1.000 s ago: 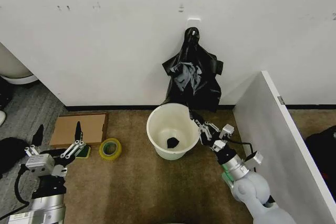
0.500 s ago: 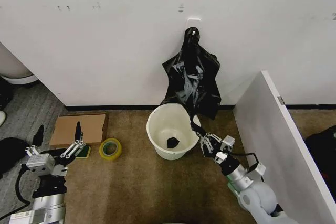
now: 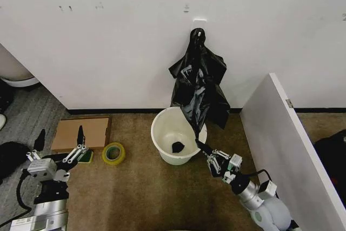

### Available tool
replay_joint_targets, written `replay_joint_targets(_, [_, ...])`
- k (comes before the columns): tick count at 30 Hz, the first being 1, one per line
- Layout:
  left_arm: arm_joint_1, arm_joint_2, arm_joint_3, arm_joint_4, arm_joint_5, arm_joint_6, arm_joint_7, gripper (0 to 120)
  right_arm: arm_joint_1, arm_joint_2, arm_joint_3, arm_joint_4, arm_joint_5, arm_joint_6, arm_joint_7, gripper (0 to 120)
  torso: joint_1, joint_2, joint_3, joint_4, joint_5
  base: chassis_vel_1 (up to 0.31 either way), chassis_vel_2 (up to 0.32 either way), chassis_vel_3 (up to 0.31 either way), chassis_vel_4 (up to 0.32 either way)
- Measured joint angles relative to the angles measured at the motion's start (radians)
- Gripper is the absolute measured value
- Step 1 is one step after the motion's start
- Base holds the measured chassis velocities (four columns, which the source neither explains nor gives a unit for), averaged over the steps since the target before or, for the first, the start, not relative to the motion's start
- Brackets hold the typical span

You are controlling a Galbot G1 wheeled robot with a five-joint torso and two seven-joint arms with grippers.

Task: Place the garbage bag over the trash bin.

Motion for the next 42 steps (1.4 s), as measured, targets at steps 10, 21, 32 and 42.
replay_joint_targets(10, [0.001, -0.001, -0.001, 0.000, 0.000, -0.004, -0.001, 100, -0.036, -0.011, 0.010, -0.015, -0.050, 0.066, -0.025, 0, 0.000, 0.000, 0.000, 0.0000, 0.0000, 0.000, 0.000, 0.000, 0.000])
replay_joint_targets(21, [0.003, -0.002, -0.001, 0.000, 0.001, -0.007, -0.002, 100, -0.053, -0.027, 0.016, -0.024, -0.090, 0.114, -0.030, 0, 0.000, 0.000, 0.000, 0.0000, -0.0001, 0.000, 0.000, 0.000, 0.000])
replay_joint_targets(32, [0.006, -0.005, 0.001, 0.000, 0.002, -0.009, -0.003, 100, -0.064, -0.035, 0.025, -0.027, -0.120, 0.132, -0.053, 0, 0.000, 0.000, 0.000, 0.0000, -0.0002, 0.000, 0.000, 0.000, 0.000])
replay_joint_targets(42, [0.007, -0.007, 0.000, -0.001, 0.003, -0.010, -0.004, 100, -0.060, -0.044, 0.018, -0.033, -0.114, 0.133, -0.034, 0, 0.000, 0.000, 0.000, -0.0001, -0.0002, 0.000, 0.000, 0.000, 0.000])
